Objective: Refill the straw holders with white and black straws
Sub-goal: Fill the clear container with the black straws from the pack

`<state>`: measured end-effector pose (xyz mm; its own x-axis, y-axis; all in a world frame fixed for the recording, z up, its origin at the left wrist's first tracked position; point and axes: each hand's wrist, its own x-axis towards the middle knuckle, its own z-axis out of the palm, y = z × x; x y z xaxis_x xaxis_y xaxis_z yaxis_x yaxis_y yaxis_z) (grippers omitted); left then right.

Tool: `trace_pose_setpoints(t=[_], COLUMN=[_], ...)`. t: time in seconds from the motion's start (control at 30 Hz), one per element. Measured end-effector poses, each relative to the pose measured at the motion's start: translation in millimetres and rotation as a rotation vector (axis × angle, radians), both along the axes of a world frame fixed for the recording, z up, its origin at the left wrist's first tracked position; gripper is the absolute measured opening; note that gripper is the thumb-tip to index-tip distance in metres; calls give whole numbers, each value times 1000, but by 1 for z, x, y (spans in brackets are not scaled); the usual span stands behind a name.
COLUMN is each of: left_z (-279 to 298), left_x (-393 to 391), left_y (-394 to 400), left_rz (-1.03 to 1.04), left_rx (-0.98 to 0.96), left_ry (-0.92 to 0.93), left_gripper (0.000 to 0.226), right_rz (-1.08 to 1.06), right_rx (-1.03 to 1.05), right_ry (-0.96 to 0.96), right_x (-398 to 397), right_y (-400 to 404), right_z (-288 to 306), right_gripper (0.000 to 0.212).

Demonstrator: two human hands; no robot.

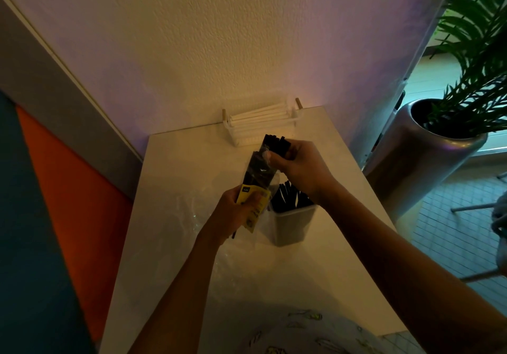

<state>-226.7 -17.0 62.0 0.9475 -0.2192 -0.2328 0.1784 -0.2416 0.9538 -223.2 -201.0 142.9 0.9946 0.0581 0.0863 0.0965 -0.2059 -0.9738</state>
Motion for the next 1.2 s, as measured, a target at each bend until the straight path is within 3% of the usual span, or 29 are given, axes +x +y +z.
trace_pose_setpoints(t=[0.2,0.37,0.9,1.1,1.2], left_z=[0,-1,-1,-2,-4], left_x=[0,-2,-6,-9,-8], left_y=[-1,0,0,0,3], left_rz=[6,19,27,17,41], left_rx=[2,-15,-60,-84,-77], left_ry=[5,14,-3,-1,-32], left_gripper=[8,39,33,10,20], right_rz=[-49,-95,-148,-130,-132], right_rx=[-32,-46,-14,-101,-110], right_ry=[-18,-30,-52,-76,-104], right_x=[3,6,9,9,10], right_y=[3,0,-1,-1,-1], right_z=[-4,3,13,20,31], right_gripper=[17,15,15,18,17])
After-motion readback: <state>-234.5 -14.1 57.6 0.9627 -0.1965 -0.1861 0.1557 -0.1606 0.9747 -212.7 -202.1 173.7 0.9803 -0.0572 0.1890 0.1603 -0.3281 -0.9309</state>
